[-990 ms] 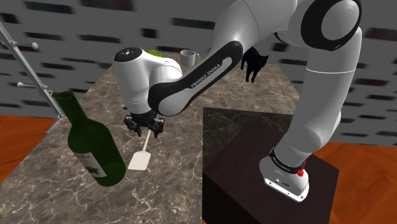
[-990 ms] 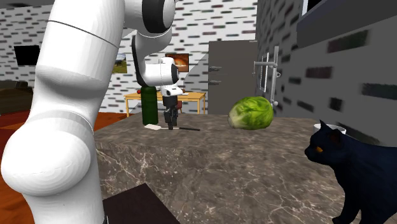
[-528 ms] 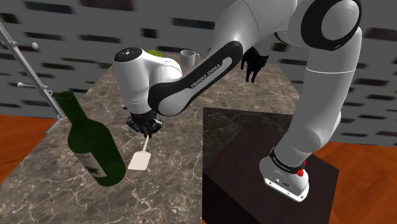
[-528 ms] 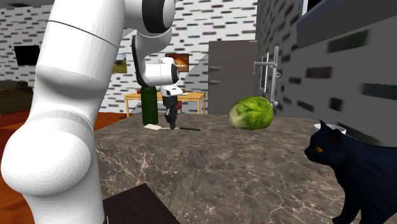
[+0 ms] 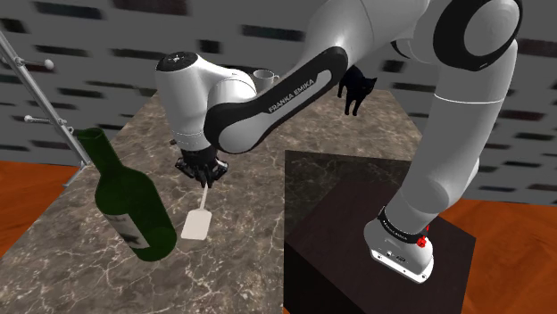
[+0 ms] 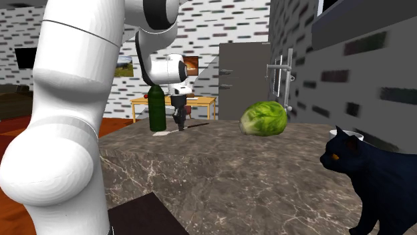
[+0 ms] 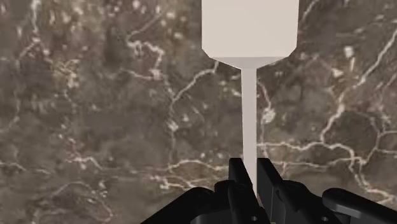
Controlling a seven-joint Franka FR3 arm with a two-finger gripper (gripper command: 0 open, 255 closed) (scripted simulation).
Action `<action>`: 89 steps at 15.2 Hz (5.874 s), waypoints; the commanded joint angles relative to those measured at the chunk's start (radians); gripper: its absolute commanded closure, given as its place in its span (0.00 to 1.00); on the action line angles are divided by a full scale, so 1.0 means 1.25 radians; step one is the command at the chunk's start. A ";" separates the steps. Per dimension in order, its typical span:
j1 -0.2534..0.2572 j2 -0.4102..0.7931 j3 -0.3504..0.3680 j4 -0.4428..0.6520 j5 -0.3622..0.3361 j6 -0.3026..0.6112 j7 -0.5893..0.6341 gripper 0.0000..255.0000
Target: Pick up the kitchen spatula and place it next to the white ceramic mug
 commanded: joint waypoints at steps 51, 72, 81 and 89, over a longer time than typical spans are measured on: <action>-0.339 -0.134 -0.181 0.155 0.169 -0.174 -0.628 1.00; -0.396 0.116 -0.277 0.406 0.059 -0.194 -0.784 1.00; -0.398 0.138 -0.285 0.339 0.042 -0.110 -0.769 1.00; -0.395 0.168 -0.297 0.295 0.021 -0.040 -0.753 1.00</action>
